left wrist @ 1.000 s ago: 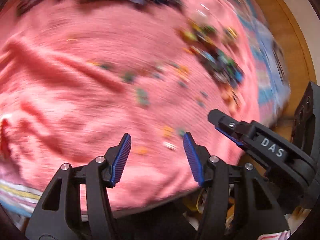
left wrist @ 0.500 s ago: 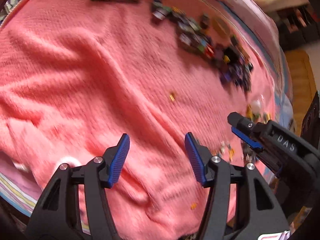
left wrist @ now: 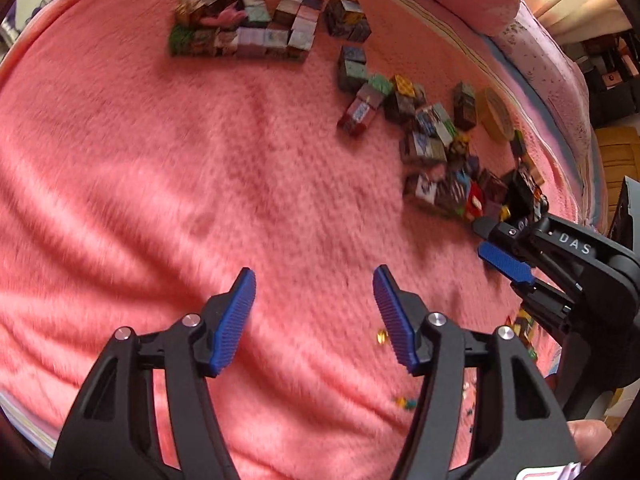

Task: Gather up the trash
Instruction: 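Close the right gripper on the blue-over-green cube stack and lift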

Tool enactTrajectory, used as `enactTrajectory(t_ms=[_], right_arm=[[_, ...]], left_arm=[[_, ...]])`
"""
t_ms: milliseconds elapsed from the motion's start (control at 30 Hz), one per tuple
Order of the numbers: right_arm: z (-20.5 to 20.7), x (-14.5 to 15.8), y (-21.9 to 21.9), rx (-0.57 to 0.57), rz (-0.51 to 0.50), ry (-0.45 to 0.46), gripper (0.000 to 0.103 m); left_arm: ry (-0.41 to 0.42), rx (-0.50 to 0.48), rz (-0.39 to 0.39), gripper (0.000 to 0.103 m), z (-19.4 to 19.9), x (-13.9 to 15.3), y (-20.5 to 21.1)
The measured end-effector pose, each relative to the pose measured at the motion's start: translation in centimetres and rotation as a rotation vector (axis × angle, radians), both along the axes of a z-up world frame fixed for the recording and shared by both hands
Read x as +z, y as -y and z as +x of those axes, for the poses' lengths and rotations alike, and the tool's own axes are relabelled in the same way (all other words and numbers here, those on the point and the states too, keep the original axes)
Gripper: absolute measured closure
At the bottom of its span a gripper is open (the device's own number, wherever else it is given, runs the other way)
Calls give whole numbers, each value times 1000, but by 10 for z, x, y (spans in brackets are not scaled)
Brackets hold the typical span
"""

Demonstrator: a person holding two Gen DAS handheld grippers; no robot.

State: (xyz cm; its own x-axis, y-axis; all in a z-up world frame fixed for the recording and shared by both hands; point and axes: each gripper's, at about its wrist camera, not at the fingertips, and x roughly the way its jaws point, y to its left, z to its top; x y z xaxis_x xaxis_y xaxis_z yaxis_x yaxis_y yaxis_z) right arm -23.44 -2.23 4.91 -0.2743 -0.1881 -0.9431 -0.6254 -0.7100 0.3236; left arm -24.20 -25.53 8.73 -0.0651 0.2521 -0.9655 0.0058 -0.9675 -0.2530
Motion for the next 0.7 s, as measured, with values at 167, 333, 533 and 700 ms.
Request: enactTrajectory(t_ms=[167,333,533,700], right_arm=[[-15,-24,-10,-61,-43,33,75],[-31,-32,-11,-47,-28,44,62],[-40,-44,-17,-62,-34,59,53],[-51,-47,-15,-33,-13,81,52]], left_arm=[[20,-6,-2,42,-16,-15,-3],[43,-4,0,42,-23,-28,-3],[47,10,-2,42,-30,-36,1],[42,2,-7,41,-38,-40,-5]])
